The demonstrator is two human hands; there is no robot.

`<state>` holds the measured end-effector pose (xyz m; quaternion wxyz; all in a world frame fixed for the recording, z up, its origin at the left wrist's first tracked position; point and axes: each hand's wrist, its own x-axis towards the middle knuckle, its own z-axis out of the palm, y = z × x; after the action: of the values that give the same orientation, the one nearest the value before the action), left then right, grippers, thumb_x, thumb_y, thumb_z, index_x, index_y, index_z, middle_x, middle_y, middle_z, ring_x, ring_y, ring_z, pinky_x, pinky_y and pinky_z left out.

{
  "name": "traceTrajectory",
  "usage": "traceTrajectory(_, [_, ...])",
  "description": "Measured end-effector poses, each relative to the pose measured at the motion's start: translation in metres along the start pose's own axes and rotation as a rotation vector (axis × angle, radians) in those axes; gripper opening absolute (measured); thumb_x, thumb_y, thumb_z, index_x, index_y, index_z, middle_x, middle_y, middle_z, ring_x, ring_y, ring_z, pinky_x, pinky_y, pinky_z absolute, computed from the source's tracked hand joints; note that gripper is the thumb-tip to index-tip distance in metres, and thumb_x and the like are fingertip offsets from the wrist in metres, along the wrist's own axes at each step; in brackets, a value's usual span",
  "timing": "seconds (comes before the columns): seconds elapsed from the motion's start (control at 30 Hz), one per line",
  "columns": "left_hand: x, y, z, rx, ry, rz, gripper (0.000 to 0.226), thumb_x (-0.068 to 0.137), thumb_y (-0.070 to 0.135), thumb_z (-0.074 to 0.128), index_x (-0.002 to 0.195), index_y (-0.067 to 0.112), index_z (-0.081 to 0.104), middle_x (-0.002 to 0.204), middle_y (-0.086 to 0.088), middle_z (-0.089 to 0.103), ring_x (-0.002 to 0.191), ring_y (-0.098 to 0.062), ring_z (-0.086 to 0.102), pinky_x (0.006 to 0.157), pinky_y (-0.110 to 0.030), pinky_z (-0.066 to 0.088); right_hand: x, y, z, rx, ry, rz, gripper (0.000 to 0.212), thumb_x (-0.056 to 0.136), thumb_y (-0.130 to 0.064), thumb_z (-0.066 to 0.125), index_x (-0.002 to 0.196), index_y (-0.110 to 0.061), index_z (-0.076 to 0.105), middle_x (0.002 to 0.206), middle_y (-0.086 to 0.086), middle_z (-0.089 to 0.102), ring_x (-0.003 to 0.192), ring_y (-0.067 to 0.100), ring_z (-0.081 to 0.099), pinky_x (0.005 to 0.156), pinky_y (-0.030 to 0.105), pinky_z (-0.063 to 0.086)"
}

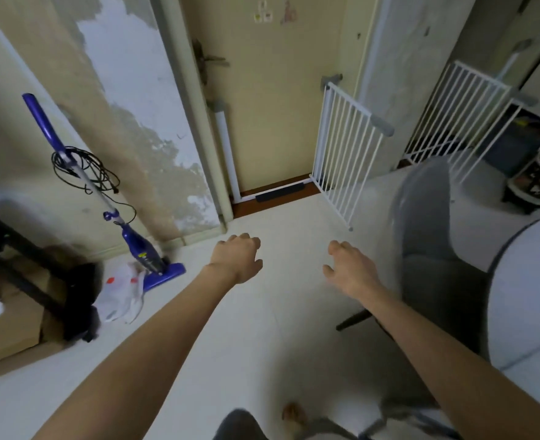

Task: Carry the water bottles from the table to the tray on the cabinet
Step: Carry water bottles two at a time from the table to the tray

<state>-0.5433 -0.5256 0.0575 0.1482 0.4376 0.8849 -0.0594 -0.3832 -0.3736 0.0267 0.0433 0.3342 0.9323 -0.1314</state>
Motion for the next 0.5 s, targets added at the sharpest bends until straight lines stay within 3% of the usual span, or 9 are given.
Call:
traceTrajectory(0.2, [0.171, -0.011, -0.065, 0.045, 0.031, 0.077, 0.042, 0.095, 0.037, 0.050, 0.132, 0.017, 0.052, 0.131, -0.007, 0.055, 0.120, -0.026, 0.054, 0.097, -0.039, 0.046, 0.153, 0.035, -0.033, 0.031, -0.002, 0.091, 0.037, 0.096, -0.030, 0.050, 0.127, -0.012, 0.047, 0.122, 0.009, 0.054, 0.111, 0.027, 0.055, 0.086, 0.034, 0.045])
traceTrajectory(0.5, [0.453, 0.036, -0.145, 0.164, 0.018, 0.441, 0.040, 0.096, 0.035, 0.046, 0.130, 0.015, 0.051, 0.126, -0.008, 0.055, 0.115, -0.028, 0.054, 0.088, -0.037, 0.044, 0.346, 0.112, -0.088, 0.146, 0.119, 0.380, 0.038, 0.096, -0.029, 0.051, 0.127, -0.008, 0.047, 0.120, 0.012, 0.054, 0.106, 0.029, 0.056, 0.087, 0.038, 0.049])
